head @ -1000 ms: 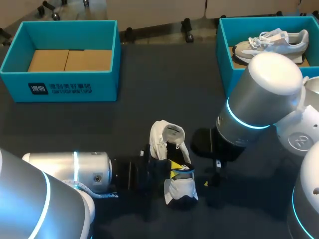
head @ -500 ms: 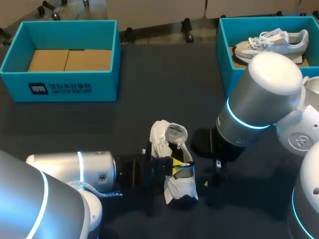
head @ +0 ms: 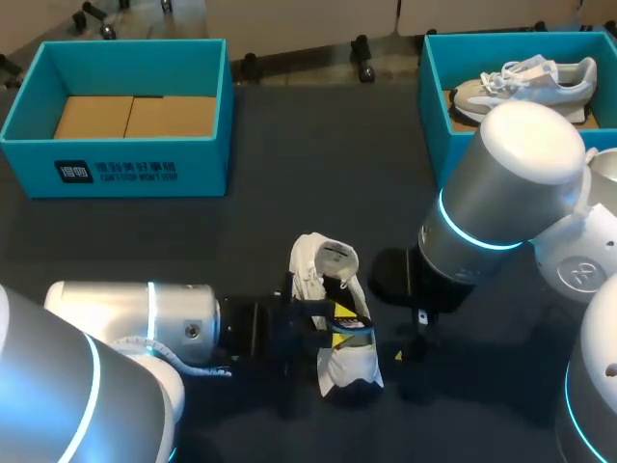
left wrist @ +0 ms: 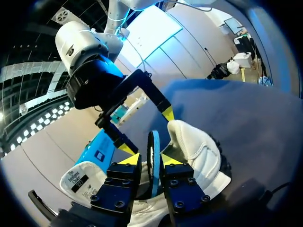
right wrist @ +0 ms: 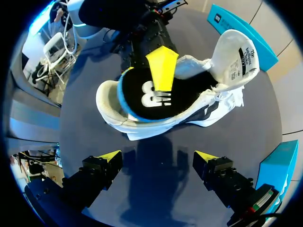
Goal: Take the shoe out of the shoebox, open the shoe tongue, remove and reinsert the insole, then place the shoe into the shoebox
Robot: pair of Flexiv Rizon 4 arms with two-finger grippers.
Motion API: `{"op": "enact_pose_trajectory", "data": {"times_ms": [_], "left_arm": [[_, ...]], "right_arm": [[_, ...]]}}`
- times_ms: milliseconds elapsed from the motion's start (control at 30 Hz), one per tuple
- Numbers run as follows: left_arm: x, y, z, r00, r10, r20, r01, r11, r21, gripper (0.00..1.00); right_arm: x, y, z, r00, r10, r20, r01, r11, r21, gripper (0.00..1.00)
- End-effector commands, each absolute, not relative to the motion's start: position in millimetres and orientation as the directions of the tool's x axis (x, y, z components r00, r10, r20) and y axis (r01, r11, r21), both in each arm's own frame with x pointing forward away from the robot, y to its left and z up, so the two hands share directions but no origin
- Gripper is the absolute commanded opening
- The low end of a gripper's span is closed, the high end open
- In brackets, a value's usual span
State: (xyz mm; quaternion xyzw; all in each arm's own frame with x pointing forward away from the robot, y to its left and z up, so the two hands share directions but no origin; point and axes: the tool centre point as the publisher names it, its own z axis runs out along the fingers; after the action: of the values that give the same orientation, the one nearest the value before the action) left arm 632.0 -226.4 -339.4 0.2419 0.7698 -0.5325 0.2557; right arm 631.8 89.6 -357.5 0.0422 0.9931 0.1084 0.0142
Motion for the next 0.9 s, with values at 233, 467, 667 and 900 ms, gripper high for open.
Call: {"op": "enact_pose_trajectory", "data": {"times_ms": [233, 467, 667, 900], "left_arm": [[617.8, -224.9, -332.5, -0.749, 0.126, -0.651, 0.656, 0.288, -0.698, 0.23], [613.8, -228.5, -338.0, -0.714, 0.136, -0.687, 0.694, 0.27, -0.667, 0.0], [624.4, -231.3, -345.8, -0.669, 0.116, -0.735, 0.73, 0.293, -0.618, 0.0], [642.8, -233.0, -353.1, -0.657, 0.102, -0.747, 0.728, 0.346, -0.592, 0.0]], "right_arm": [[630.6, 88.3, -358.2, -0.996, 0.087, -0.021, 0.08, 0.972, 0.22, 1.0], [630.6, 88.3, -358.2, -0.996, 0.087, -0.021, 0.08, 0.972, 0.22, 1.0], [630.6, 88.3, -358.2, -0.996, 0.087, -0.021, 0.08, 0.972, 0.22, 1.0], [630.6, 88.3, -358.2, -0.996, 0.087, -0.021, 0.08, 0.972, 0.22, 1.0]]}}
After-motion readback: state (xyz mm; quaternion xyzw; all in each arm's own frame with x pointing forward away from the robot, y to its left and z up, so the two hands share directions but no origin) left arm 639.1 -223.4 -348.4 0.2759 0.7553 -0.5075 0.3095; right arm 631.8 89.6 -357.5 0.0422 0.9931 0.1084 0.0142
